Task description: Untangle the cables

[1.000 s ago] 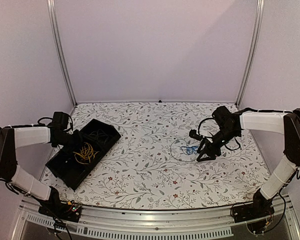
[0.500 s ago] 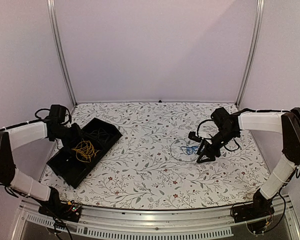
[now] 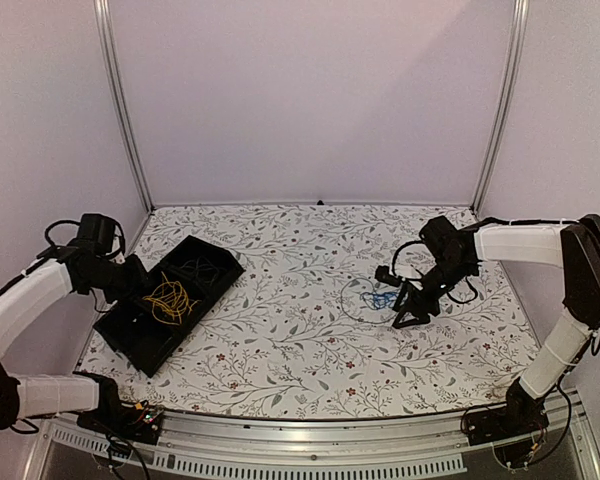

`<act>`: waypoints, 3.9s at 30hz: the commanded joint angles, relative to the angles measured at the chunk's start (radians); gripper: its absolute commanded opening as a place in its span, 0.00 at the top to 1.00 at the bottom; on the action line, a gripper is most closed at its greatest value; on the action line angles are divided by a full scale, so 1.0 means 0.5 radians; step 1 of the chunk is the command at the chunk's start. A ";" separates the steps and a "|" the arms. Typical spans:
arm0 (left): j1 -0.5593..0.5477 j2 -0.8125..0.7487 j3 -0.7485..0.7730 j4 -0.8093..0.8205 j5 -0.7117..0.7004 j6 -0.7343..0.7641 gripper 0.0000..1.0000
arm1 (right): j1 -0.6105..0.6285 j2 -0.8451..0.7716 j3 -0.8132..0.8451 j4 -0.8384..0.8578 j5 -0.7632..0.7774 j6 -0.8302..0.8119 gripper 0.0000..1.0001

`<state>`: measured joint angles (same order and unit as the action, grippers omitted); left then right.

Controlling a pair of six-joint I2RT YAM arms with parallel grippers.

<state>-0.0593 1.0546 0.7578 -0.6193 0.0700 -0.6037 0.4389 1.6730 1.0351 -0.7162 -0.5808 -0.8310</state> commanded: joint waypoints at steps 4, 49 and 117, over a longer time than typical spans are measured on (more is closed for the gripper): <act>-0.172 0.020 -0.133 -0.193 0.147 -0.133 0.66 | 0.069 0.022 0.044 -0.028 0.023 -0.022 0.41; -0.405 0.351 0.434 0.012 -0.374 0.265 0.42 | 0.036 -0.079 0.127 0.263 0.404 0.260 0.39; -1.907 1.603 0.769 2.584 -0.968 0.694 0.35 | 0.230 -0.044 1.620 -0.319 -0.064 0.584 1.00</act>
<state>-1.0233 1.7378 1.0790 0.5465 -0.2420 -0.1764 0.5480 1.6917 1.8133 -0.8276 -0.4973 -0.5640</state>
